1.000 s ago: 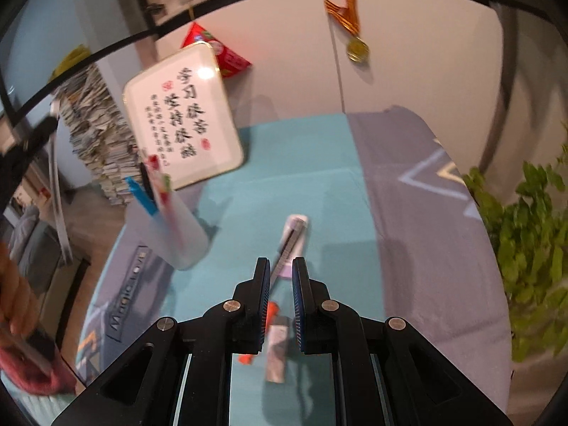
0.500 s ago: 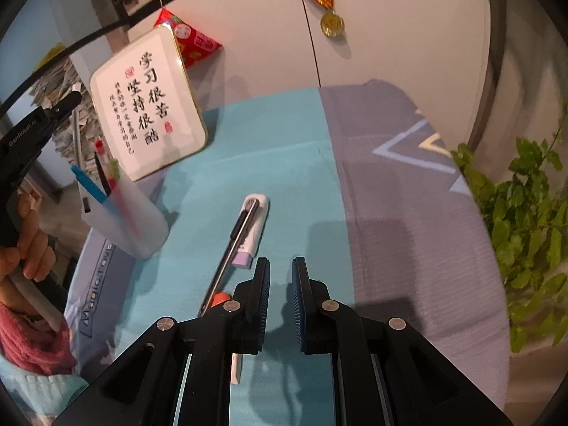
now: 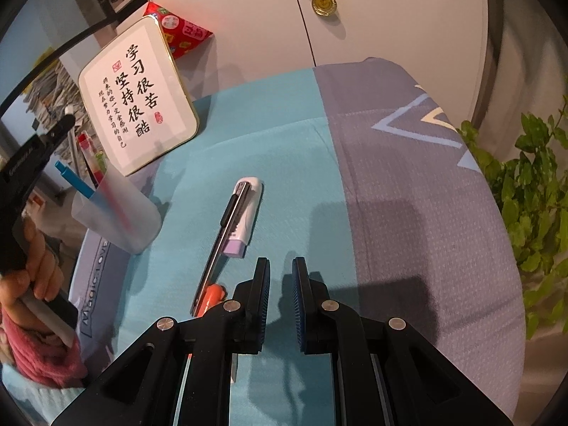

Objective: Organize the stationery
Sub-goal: 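Lower the clear gel pen into the cup with the left tool while the right tool returns over the pens, then open the left tool off the clear gel pen while the right tool grasps the grey highlighter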

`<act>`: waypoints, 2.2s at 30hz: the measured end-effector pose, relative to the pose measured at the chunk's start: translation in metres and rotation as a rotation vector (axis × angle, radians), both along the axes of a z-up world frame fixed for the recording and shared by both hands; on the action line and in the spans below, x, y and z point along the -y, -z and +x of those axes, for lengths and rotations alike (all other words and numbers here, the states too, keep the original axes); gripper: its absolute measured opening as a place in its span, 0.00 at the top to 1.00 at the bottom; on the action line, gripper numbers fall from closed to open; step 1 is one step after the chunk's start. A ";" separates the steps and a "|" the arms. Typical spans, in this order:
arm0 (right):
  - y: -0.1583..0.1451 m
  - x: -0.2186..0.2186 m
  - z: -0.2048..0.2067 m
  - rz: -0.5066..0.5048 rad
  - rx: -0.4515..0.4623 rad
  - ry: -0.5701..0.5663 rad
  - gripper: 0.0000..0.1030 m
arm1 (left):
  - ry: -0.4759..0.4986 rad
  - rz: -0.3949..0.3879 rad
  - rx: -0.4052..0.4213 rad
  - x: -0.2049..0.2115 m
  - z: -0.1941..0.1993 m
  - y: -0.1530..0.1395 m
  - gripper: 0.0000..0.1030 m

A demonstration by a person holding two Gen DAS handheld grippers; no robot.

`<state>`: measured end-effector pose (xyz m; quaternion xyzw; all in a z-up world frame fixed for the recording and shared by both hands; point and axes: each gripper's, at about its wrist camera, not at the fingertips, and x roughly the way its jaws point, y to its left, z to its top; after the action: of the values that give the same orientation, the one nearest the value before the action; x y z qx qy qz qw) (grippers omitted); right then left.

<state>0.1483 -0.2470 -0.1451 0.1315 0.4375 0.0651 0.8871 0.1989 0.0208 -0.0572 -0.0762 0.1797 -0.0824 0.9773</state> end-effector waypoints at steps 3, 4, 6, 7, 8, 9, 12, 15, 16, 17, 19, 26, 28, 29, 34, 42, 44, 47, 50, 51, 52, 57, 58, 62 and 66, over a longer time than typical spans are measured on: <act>0.000 0.000 -0.002 0.006 -0.003 0.003 0.89 | 0.001 0.007 0.001 -0.001 -0.006 0.001 0.90; 0.000 0.000 -0.002 0.007 -0.005 0.001 0.89 | 0.002 0.011 0.001 -0.001 -0.008 0.002 0.90; 0.000 0.000 -0.003 0.009 -0.007 -0.004 0.89 | 0.005 0.022 -0.003 -0.001 -0.012 0.003 0.90; 0.001 -0.001 -0.004 0.009 -0.008 -0.007 0.89 | 0.008 0.023 -0.005 -0.001 -0.013 0.004 0.90; 0.001 -0.001 -0.004 0.009 -0.010 -0.009 0.89 | 0.016 0.025 -0.011 -0.001 -0.015 0.005 0.90; 0.001 -0.002 -0.005 0.009 -0.013 -0.013 0.89 | 0.019 0.026 -0.015 -0.001 -0.017 0.005 0.90; 0.002 -0.004 -0.006 0.009 -0.019 -0.022 0.89 | 0.029 0.035 -0.028 0.001 -0.021 0.009 0.90; 0.003 -0.006 -0.008 0.006 -0.025 -0.032 0.89 | 0.037 0.048 -0.041 0.002 -0.025 0.014 0.89; 0.003 -0.007 -0.008 0.006 -0.026 -0.035 0.89 | 0.039 0.050 -0.045 0.003 -0.025 0.015 0.89; 0.003 -0.007 -0.009 0.005 -0.028 -0.038 0.89 | 0.041 0.052 -0.049 0.003 -0.026 0.015 0.89; 0.004 -0.009 -0.010 0.002 -0.031 -0.042 0.89 | 0.044 0.056 -0.052 0.003 -0.029 0.016 0.89; 0.002 -0.014 -0.017 -0.008 -0.027 -0.055 0.89 | 0.050 0.086 -0.042 0.001 -0.041 0.014 0.89; 0.001 -0.018 -0.019 -0.014 -0.022 -0.066 0.89 | 0.058 0.084 -0.042 0.000 -0.045 0.014 0.84; 0.001 -0.020 -0.020 -0.018 -0.021 -0.075 0.89 | 0.057 0.084 -0.040 -0.002 -0.047 0.013 0.79; 0.000 -0.032 -0.024 -0.021 -0.023 -0.118 0.89 | 0.058 0.072 -0.040 -0.007 -0.055 0.011 0.77; 0.004 -0.053 -0.028 -0.083 -0.039 -0.179 0.89 | 0.185 0.106 -0.035 0.014 -0.079 0.010 0.74; 0.010 -0.057 -0.028 -0.123 -0.064 -0.188 0.89 | 0.233 0.137 -0.029 0.025 -0.086 0.011 0.69; 0.020 -0.062 -0.026 -0.148 -0.110 -0.212 0.89 | 0.301 0.188 -0.024 0.044 -0.093 0.015 0.65; 0.022 -0.064 -0.026 -0.145 -0.113 -0.223 0.85 | 0.335 0.242 -0.051 0.063 -0.090 0.024 0.61; 0.023 -0.064 -0.025 -0.146 -0.119 -0.224 0.82 | 0.347 0.249 -0.069 0.068 -0.087 0.027 0.61; 0.023 -0.064 -0.024 -0.142 -0.120 -0.224 0.81 | 0.357 0.250 -0.083 0.072 -0.085 0.030 0.61; 0.022 -0.064 -0.027 -0.160 -0.104 -0.238 0.81 | 0.391 0.247 -0.158 0.090 -0.069 0.045 0.61; 0.021 -0.060 -0.028 -0.150 -0.097 -0.233 0.81 | 0.397 0.252 -0.161 0.093 -0.067 0.047 0.61; 0.016 -0.030 -0.029 -0.128 -0.077 -0.142 0.95 | 0.422 0.253 -0.211 0.105 -0.057 0.064 0.61; 0.019 0.003 -0.030 -0.106 -0.092 -0.058 0.95 | 0.427 0.238 -0.282 0.117 -0.035 0.080 0.61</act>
<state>0.1184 -0.2500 -0.1643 0.0745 0.4845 0.0615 0.8694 0.1636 -0.0962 -0.1370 0.0681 0.3343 -0.2531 0.9053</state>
